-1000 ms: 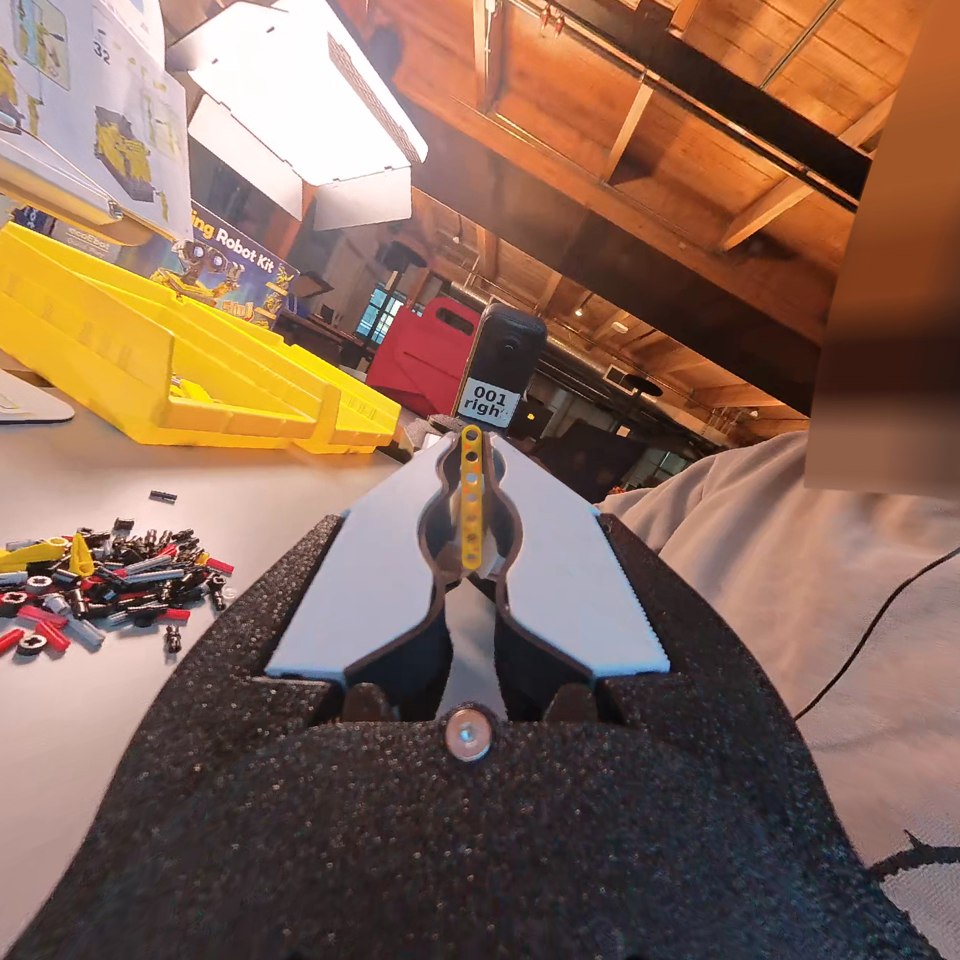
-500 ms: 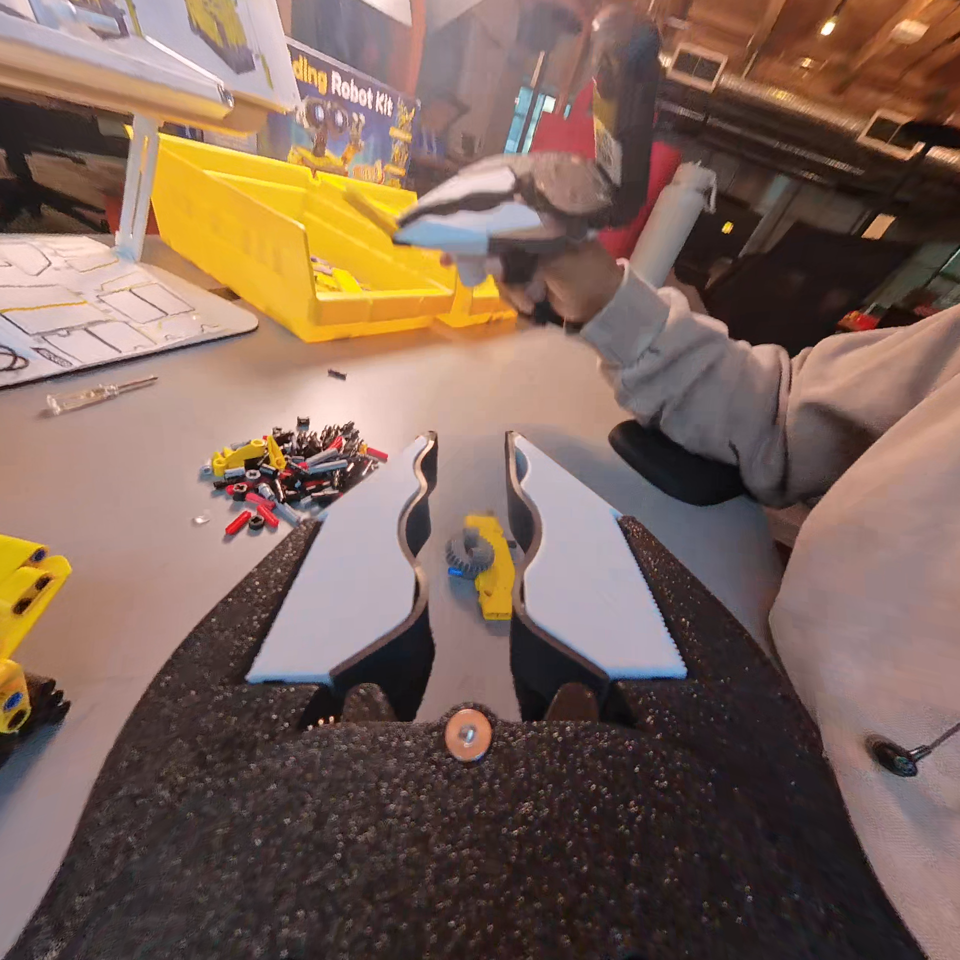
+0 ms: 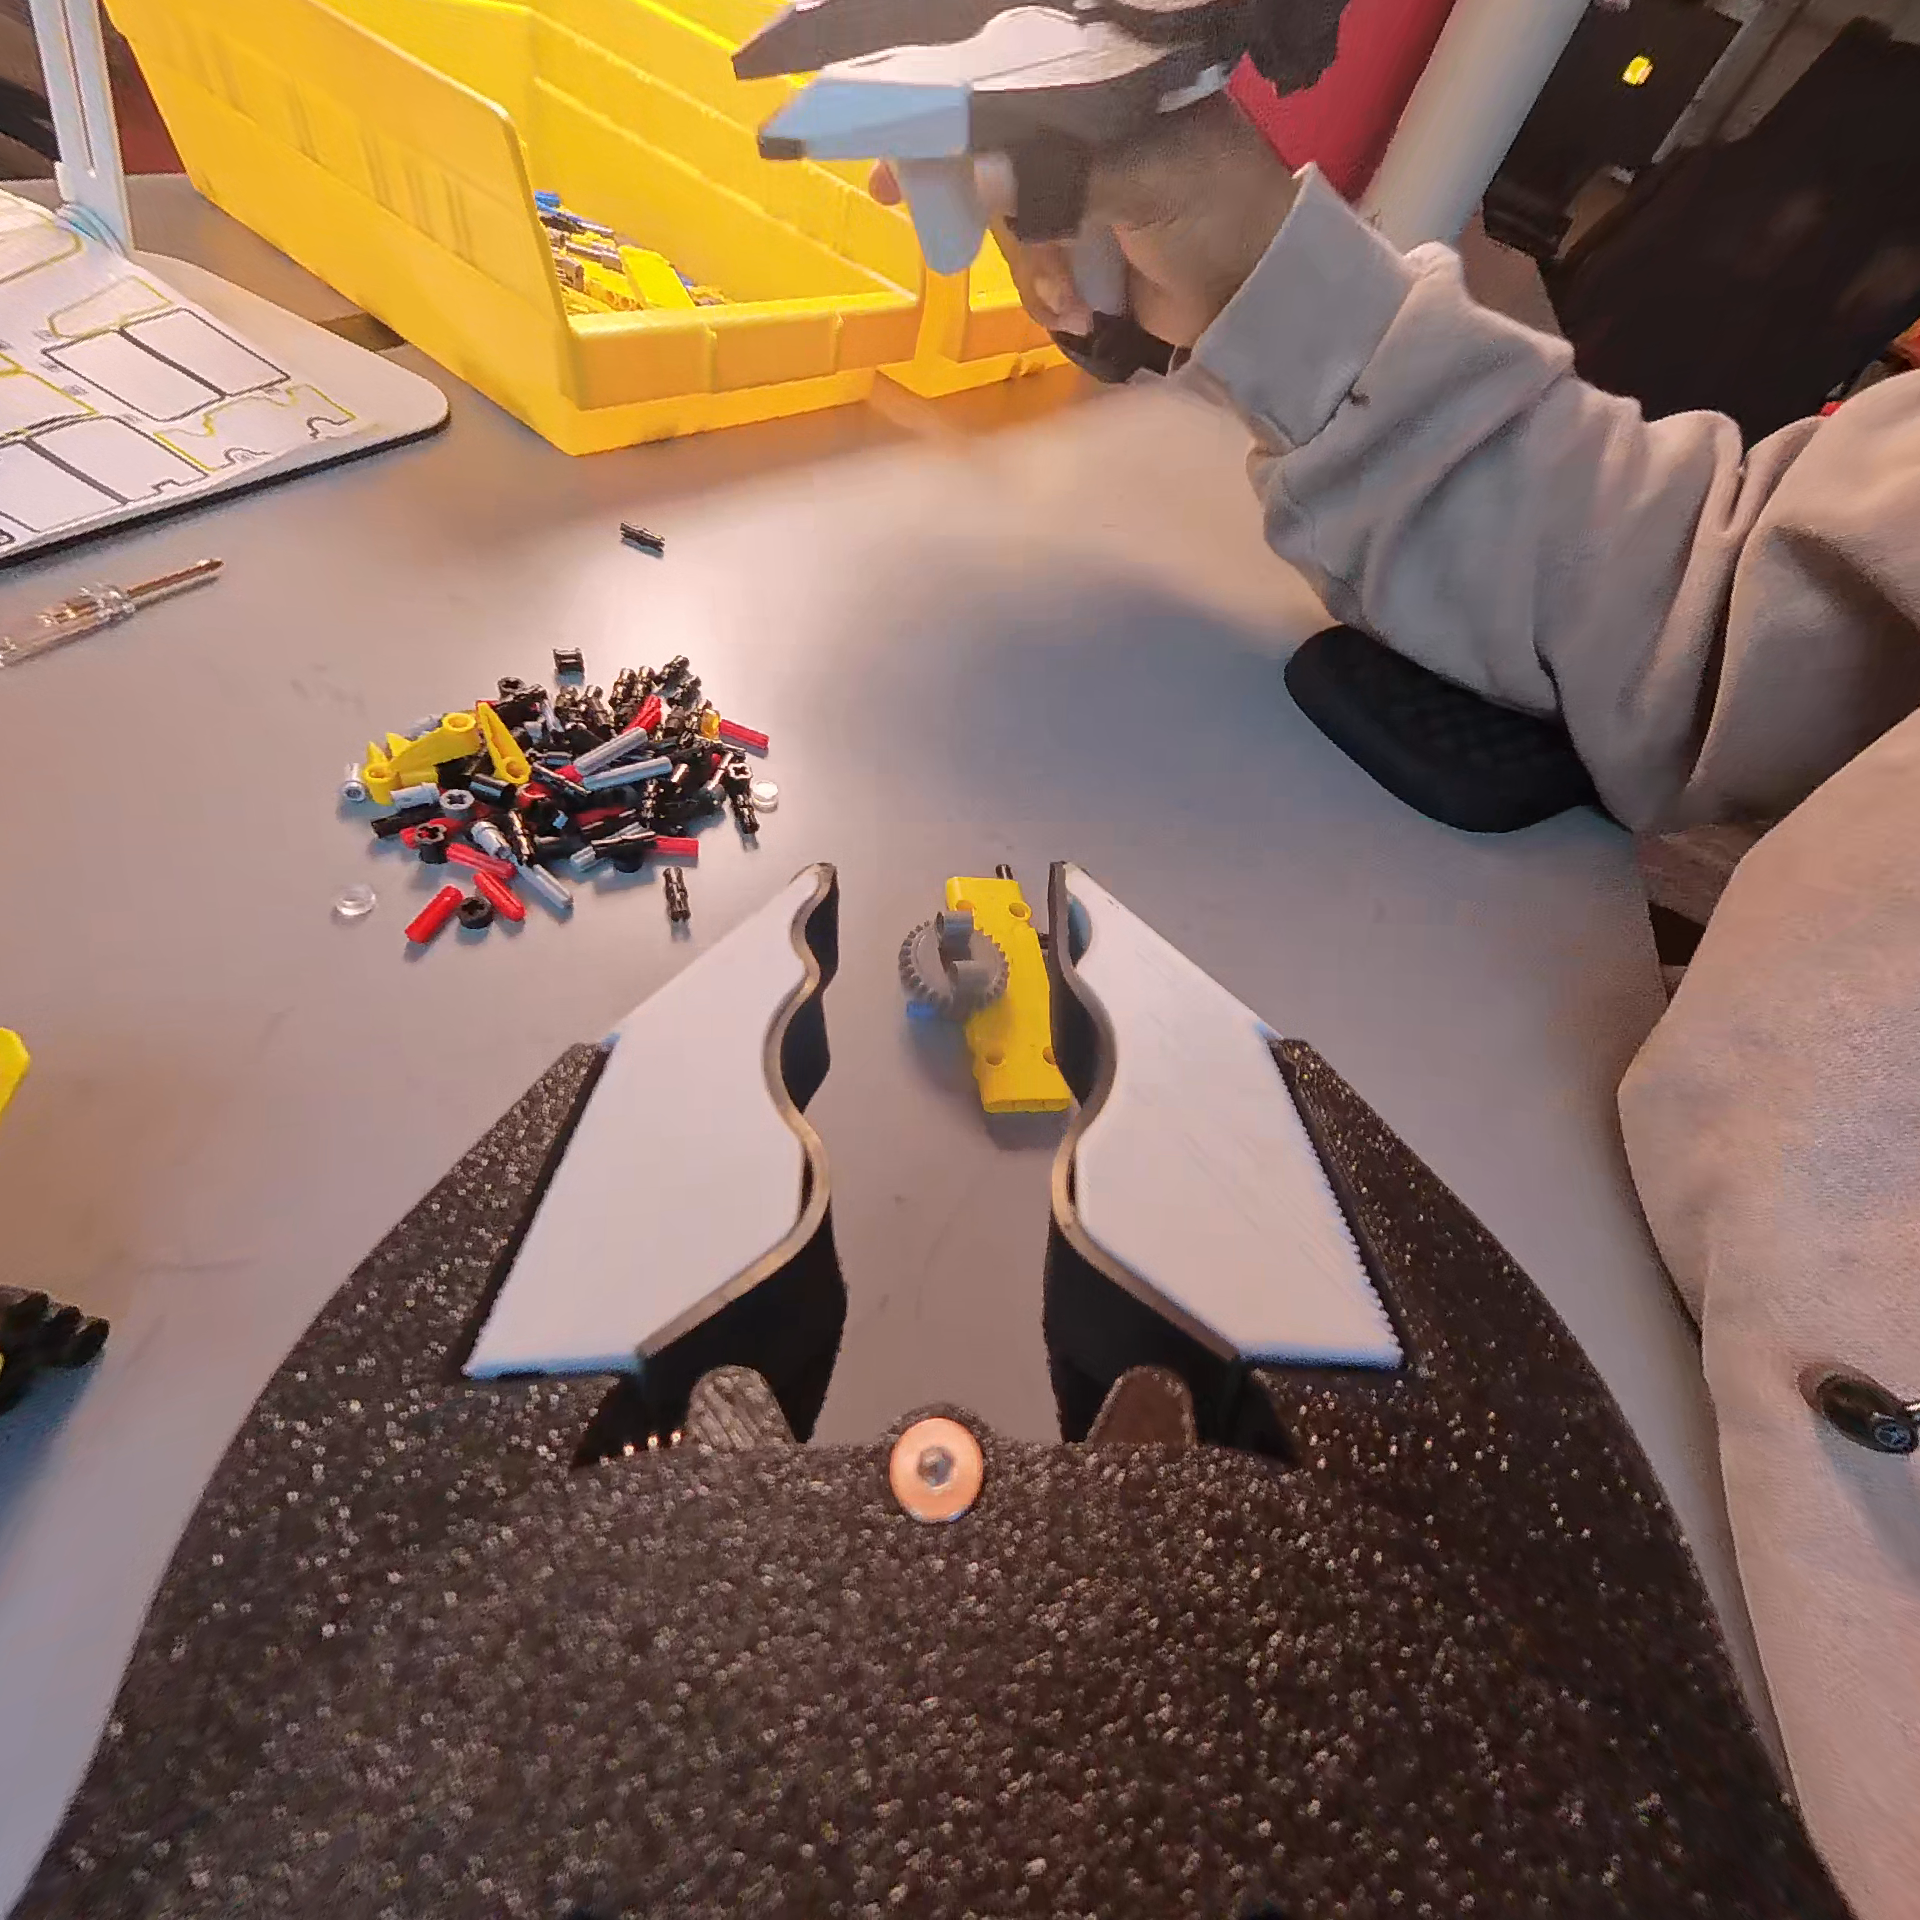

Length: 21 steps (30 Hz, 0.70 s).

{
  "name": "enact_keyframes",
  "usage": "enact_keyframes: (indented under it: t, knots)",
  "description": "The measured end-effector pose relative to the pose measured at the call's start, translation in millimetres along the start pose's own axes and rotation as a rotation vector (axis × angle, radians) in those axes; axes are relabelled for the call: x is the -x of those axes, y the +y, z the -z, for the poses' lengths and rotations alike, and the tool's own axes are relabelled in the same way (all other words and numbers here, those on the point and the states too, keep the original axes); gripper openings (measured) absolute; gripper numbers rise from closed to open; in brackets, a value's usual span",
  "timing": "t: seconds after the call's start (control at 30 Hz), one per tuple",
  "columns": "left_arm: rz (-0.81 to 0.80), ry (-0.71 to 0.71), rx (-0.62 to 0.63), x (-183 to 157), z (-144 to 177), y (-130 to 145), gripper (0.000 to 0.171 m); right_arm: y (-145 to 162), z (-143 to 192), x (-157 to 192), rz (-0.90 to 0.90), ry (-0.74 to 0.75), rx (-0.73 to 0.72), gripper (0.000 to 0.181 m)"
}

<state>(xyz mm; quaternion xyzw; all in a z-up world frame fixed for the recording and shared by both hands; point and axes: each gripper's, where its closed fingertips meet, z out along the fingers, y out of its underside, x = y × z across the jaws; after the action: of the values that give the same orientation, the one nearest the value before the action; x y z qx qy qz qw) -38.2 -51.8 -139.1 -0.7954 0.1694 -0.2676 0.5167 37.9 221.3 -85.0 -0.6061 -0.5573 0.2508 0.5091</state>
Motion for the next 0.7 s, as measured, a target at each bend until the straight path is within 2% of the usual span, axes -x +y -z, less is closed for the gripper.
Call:
enact_keyframes:
  t: [0.07,0.13,0.2,0.27,0.37,0.43,0.57,0.63,0.7]
  knots:
    - [-0.019,-0.002,0.019,-2,-1,3,0.039,-5,9,71,-0.003,-0.32,0.01,0.033]
    - [-0.043,0.003,0.046,-5,-3,7,0.039,0,26,144,0.07,-0.598,0.037,0.033]
    - [-0.071,0.014,0.088,-10,-5,13,0.039,13,38,205,0.189,-0.798,0.092,0.033]
    - [-0.094,0.021,0.142,-13,-8,21,0.038,26,37,245,0.294,-0.877,0.147,0.033]
    - [-0.102,0.023,0.221,-15,-12,35,0.037,34,27,280,0.322,-0.918,0.171,0.033]
    - [-0.099,0.022,0.281,-14,-15,45,0.037,36,13,285,0.325,-0.873,0.171,0.035]
    - [-0.124,0.002,0.398,-13,-21,64,0.033,30,1,293,0.237,-0.884,0.175,0.041]
    - [-0.169,-0.007,0.416,-15,-23,67,0.029,38,-5,295,0.256,-0.884,0.22,0.034]
    - [-0.199,-0.008,0.419,-18,-23,68,0.029,36,-1,298,0.278,-0.901,0.194,0.028]
